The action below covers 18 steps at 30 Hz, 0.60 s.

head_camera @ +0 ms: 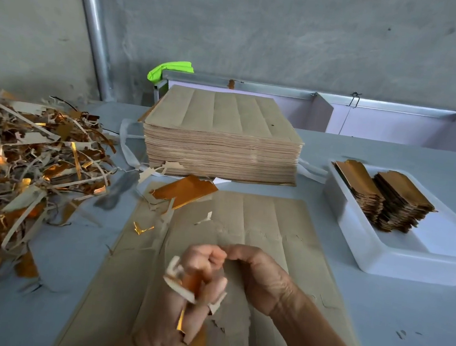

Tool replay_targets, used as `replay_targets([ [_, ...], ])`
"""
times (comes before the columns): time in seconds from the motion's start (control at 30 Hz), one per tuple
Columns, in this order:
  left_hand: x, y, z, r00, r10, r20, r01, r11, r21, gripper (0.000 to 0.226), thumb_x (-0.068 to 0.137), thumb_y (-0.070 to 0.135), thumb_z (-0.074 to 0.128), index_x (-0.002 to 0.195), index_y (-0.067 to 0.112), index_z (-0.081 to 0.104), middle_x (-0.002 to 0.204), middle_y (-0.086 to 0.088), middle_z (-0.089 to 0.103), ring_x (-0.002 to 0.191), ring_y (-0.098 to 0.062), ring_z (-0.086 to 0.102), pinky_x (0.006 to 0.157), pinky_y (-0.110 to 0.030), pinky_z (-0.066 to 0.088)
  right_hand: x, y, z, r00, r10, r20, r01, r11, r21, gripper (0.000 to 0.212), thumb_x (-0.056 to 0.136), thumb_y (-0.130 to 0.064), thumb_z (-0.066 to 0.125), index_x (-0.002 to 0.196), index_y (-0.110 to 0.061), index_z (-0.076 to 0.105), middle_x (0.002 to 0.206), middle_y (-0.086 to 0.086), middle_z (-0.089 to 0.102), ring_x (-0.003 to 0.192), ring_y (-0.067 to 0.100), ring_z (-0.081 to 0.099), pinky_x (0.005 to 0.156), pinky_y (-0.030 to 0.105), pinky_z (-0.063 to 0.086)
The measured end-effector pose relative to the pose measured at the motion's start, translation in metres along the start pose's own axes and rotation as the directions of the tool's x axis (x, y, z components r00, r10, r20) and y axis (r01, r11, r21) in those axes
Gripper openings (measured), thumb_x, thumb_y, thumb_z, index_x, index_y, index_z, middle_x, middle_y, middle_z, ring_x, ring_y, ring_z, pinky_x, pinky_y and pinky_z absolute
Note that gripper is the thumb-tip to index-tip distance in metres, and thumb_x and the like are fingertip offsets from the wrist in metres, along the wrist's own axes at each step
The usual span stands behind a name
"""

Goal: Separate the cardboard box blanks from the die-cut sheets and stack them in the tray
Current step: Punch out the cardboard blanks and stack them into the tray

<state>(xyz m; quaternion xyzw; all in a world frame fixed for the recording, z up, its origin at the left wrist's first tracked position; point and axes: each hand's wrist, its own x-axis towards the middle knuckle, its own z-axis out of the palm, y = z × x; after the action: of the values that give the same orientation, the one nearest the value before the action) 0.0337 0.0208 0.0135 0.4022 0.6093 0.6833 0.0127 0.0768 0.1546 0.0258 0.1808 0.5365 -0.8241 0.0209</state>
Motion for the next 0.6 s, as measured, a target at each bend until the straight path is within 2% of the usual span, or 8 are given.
replay_targets([
  [0.1,0.023,-0.002,0.0,0.866,-0.497,0.057,0.495,0.836,-0.239,0.058,0.051,0.048,0.08,0.085,0.008,0.057,0.077,-0.015,0.057,0.072,-0.027,0.055,0.073,-0.033,0.046,0.004,0.0,0.0,0.992,0.017,-0.124,-0.025,0.998,-0.063,0.01,0.074,-0.003,0.061,0.079,-0.003,0.07,0.078,0.015,0.068,0.067,0.024,0.065,0.065,0.029,0.053],
  [0.13,0.032,-0.007,0.001,0.8,-0.595,0.08,0.592,0.759,-0.271,0.05,0.067,0.05,0.075,0.084,0.007,0.057,0.076,-0.014,0.056,0.07,-0.026,0.053,0.067,-0.028,0.046,0.005,0.0,0.0,0.983,0.017,-0.18,-0.036,0.994,-0.102,0.011,0.077,-0.001,0.061,0.075,-0.004,0.071,0.076,0.016,0.068,0.066,0.024,0.064,0.066,0.031,0.054],
  [0.17,0.031,-0.01,-0.001,0.747,-0.644,0.165,0.662,0.697,-0.275,0.027,0.088,0.031,0.061,0.08,0.006,0.056,0.075,-0.013,0.054,0.067,-0.025,0.052,0.059,-0.022,0.046,0.005,0.0,0.001,0.974,0.018,-0.226,-0.054,0.987,-0.153,0.013,0.079,0.0,0.062,0.072,-0.006,0.071,0.076,0.016,0.068,0.067,0.025,0.064,0.069,0.033,0.055],
  [0.23,0.021,-0.02,-0.005,0.693,-0.698,0.181,0.719,0.651,-0.243,0.026,0.095,-0.005,0.04,0.075,0.003,0.053,0.073,-0.013,0.053,0.057,-0.02,0.055,0.048,-0.019,0.045,0.005,0.0,0.003,0.96,0.024,-0.279,-0.094,0.966,-0.24,0.014,0.08,0.0,0.065,0.07,-0.007,0.072,0.076,0.015,0.068,0.071,0.026,0.062,0.075,0.038,0.055],
  [0.3,0.022,-0.018,-0.012,0.814,-0.579,-0.04,0.538,0.779,-0.323,0.036,0.096,-0.001,0.038,0.069,0.004,0.061,0.062,-0.013,0.057,0.042,-0.014,0.054,0.039,-0.021,0.042,0.003,-0.001,0.003,0.948,0.027,-0.318,-0.117,0.957,-0.267,0.004,0.079,-0.004,0.069,0.075,-0.004,0.071,0.077,0.014,0.069,0.07,0.025,0.063,0.069,0.035,0.056],
  [0.4,0.028,-0.022,-0.046,0.868,-0.372,-0.33,0.21,0.876,-0.434,0.047,0.099,0.012,0.036,0.058,0.015,0.059,0.044,0.001,0.05,0.037,-0.01,0.044,0.039,-0.018,0.036,-0.002,-0.002,-0.005,0.922,-0.004,-0.386,-0.098,0.965,-0.244,0.019,0.078,-0.003,0.071,0.062,-0.01,0.063,0.074,0.01,0.07,0.066,0.022,0.065,0.06,0.031,0.055],
  [0.5,0.042,-0.045,-0.069,0.83,-0.284,-0.481,0.232,0.959,-0.164,0.038,0.1,0.012,0.04,0.064,0.003,0.046,0.042,0.001,0.053,0.038,-0.003,0.049,0.039,-0.013,0.038,-0.01,-0.006,-0.014,0.893,-0.027,-0.449,-0.048,0.987,-0.155,0.021,0.077,-0.001,0.07,0.061,-0.011,0.06,0.084,0.017,0.07,0.08,0.033,0.065,0.076,0.044,0.056],
  [0.6,0.046,-0.056,-0.079,0.813,-0.315,-0.489,0.382,0.923,0.041,0.041,0.098,0.014,0.048,0.058,0.007,0.053,0.044,0.005,0.057,0.049,-0.007,0.057,0.047,-0.018,0.044,-0.013,-0.007,-0.021,0.862,-0.072,-0.501,0.025,0.995,-0.1,0.021,0.077,0.002,0.065,0.062,-0.009,0.055,0.083,0.019,0.063,0.081,0.033,0.059,0.078,0.048,0.052],
])
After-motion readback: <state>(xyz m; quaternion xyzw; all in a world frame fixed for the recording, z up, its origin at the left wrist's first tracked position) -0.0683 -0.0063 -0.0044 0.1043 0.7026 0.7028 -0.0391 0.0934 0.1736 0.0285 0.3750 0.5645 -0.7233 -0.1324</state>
